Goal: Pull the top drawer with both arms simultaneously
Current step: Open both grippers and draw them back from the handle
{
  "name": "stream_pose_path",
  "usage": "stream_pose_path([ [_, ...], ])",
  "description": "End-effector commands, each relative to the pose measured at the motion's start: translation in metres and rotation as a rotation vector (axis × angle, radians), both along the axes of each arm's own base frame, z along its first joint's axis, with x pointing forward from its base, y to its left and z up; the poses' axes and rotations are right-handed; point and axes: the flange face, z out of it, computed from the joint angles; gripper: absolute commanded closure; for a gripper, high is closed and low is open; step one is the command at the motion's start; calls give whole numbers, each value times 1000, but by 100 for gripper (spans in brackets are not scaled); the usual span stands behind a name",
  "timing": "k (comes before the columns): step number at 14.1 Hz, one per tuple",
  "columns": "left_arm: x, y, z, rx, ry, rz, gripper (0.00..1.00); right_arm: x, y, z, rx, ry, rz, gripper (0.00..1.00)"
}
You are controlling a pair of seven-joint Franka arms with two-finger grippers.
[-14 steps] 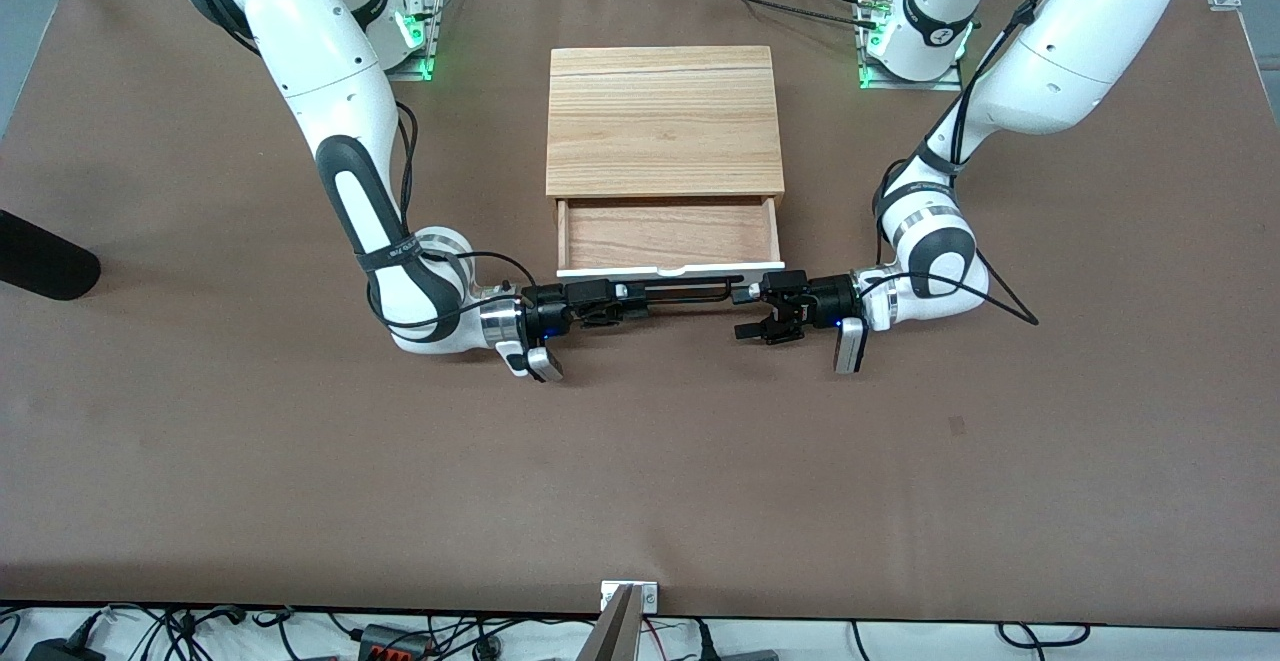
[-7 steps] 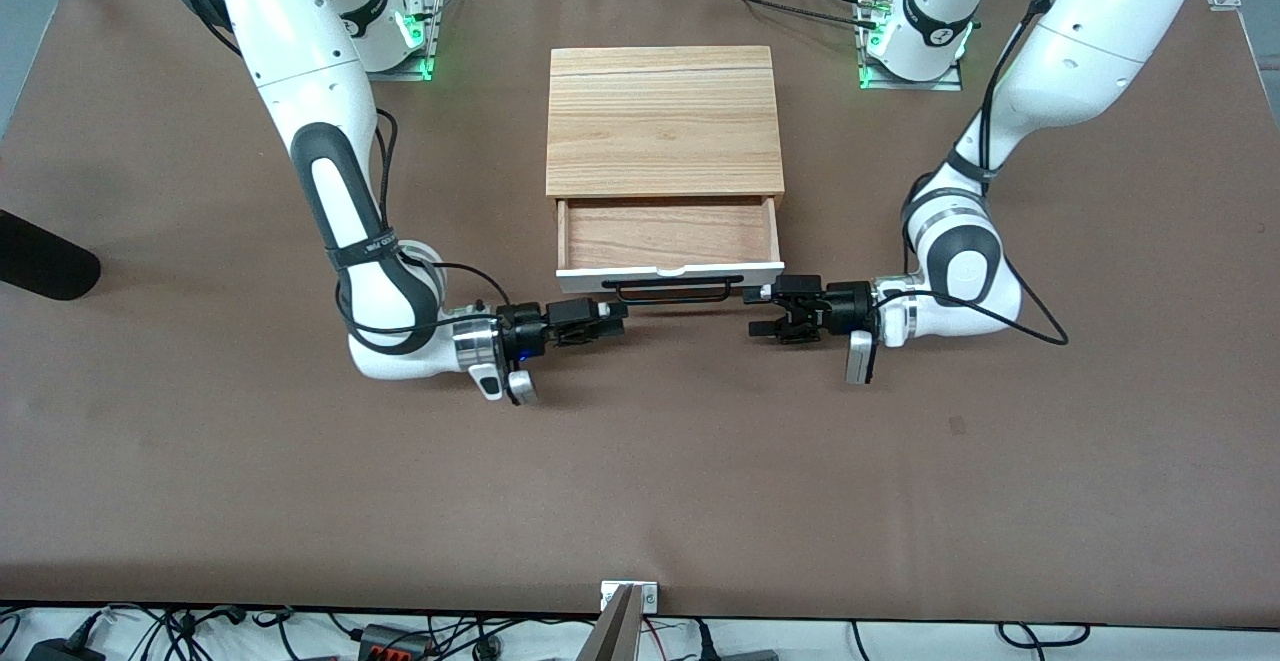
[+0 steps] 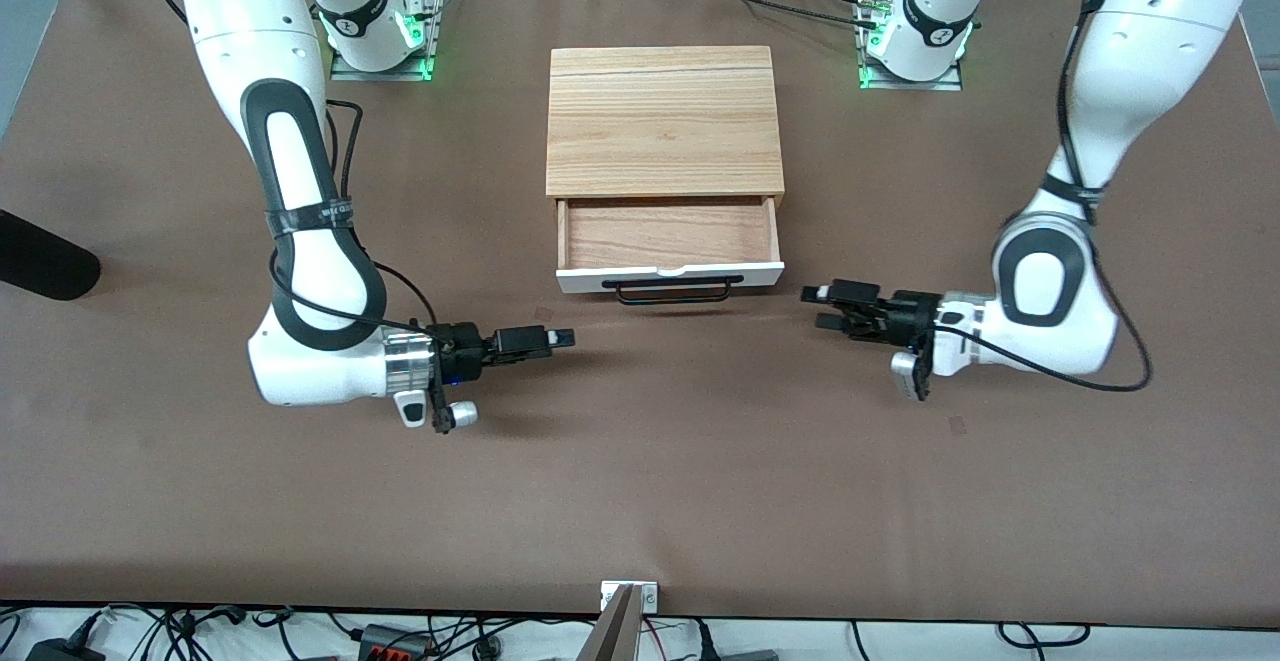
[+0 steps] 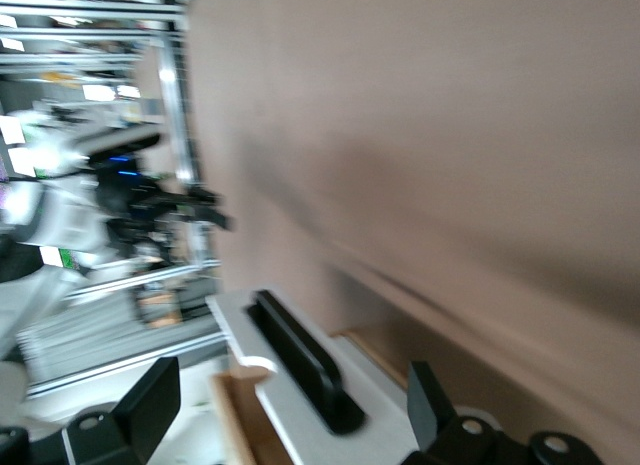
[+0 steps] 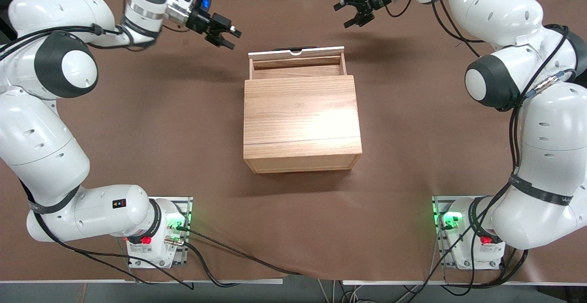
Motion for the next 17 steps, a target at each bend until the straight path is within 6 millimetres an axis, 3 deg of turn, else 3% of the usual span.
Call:
stream_pose_path([
  [1,14,28,55,243,75,-87,0,3,-19,26,-161,-23,31,0],
  [3,21,58,78,502,48,-170,0,0,-32,44,-254,-45,86,0],
  [5,27,79,88,679,6,-205,0,4,-72,52,-319,-32,86,0],
  [7,26,84,97,787,35,-198,0,8,-90,56,-344,-32,68,0],
  [8,27,85,115,859,50,-168,0,10,-100,58,-359,-35,54,0],
  [10,26,79,149,983,81,-83,0,12,-118,78,-393,-37,41,0],
  [13,22,77,200,1024,50,14,0,14,-138,102,-441,35,-32,0],
  [17,7,72,253,1068,14,98,0,1,-158,156,-702,41,-108,0],
])
